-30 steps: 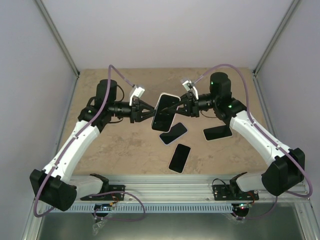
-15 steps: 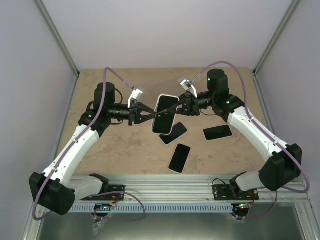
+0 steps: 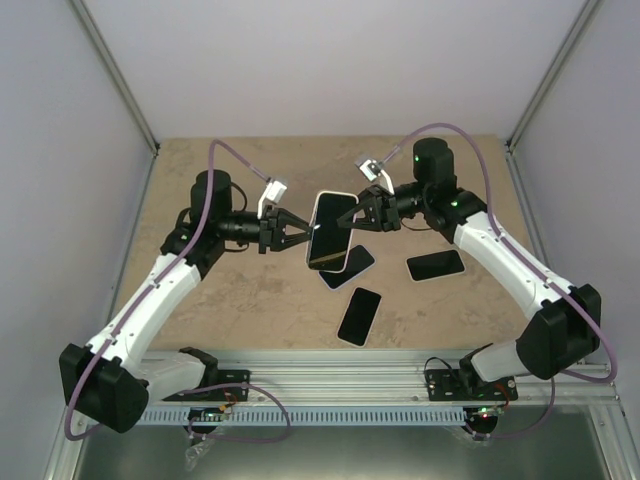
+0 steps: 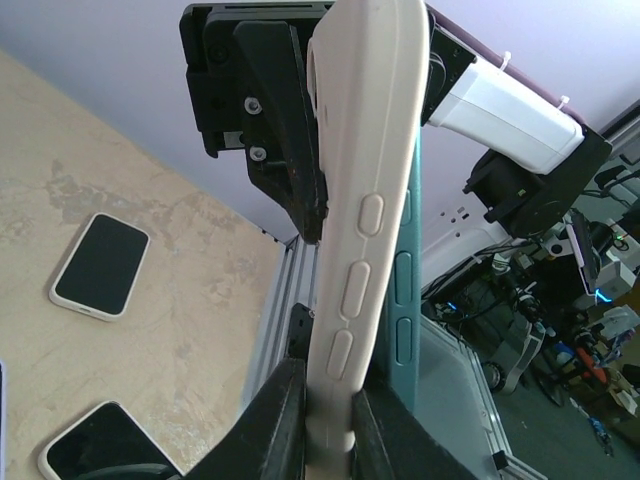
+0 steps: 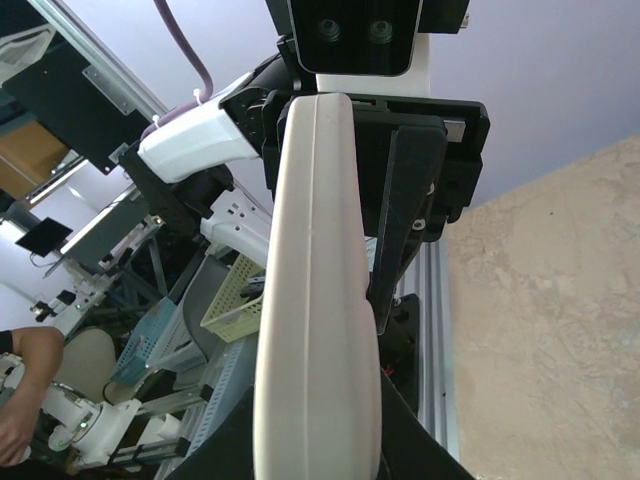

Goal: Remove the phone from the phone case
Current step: Remove the phone case from the phone.

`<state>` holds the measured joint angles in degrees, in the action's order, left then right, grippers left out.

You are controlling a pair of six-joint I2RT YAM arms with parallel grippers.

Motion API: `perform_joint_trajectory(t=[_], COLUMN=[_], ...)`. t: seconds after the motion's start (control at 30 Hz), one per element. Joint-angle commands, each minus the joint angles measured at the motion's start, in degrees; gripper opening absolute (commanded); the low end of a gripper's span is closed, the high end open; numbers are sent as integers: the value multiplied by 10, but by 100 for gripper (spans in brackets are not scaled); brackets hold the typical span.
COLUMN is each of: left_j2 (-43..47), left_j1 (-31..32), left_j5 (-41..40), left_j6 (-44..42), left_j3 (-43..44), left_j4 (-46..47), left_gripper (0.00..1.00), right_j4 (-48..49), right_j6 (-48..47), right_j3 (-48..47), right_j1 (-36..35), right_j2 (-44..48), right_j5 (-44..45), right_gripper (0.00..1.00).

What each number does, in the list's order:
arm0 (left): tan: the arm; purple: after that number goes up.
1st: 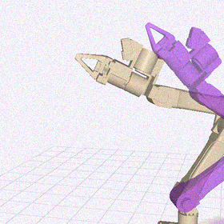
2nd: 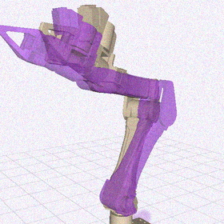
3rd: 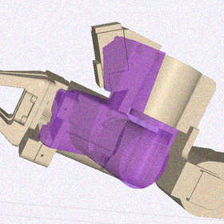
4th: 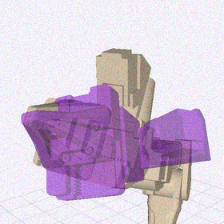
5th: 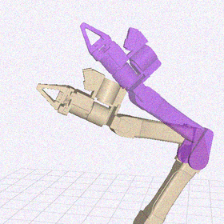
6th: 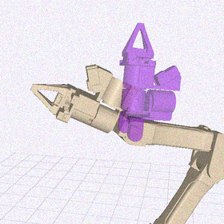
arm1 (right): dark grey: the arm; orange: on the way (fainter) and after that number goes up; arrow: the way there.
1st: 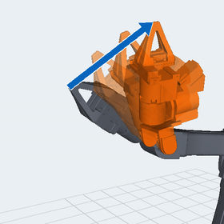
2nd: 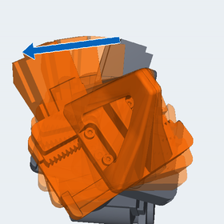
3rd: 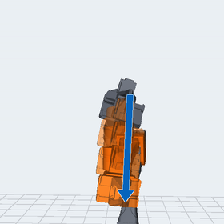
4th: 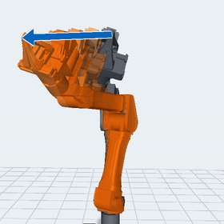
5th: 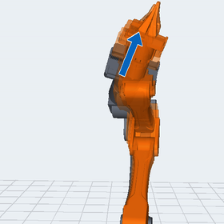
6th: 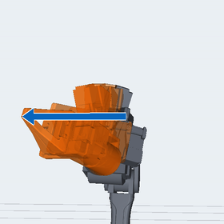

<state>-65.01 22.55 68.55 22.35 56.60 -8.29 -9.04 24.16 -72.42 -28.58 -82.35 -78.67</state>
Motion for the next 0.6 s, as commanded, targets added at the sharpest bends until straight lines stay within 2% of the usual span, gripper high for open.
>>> perform_joint_trajectory(t=[0.0, 0.33, 0.57], left_j2=[-19, -41, -42], left_j1=[43, 69, 71], left_j5=[11, 25, 20], left_j6=[26, 62, 68], left_j3=[8, 11, 12], left_j4=[79, 131, 138], left_gripper=[12, 16, 6], right_j4=[17, 9, 9], right_j6=[-22, -32, -32], right_j3=[-5, -14, -15], right_j1=[-40, -49, -52], right_j2=[-10, -20, -23], right_j5=[-1, 5, 7], right_gripper=[0, 1, 1])
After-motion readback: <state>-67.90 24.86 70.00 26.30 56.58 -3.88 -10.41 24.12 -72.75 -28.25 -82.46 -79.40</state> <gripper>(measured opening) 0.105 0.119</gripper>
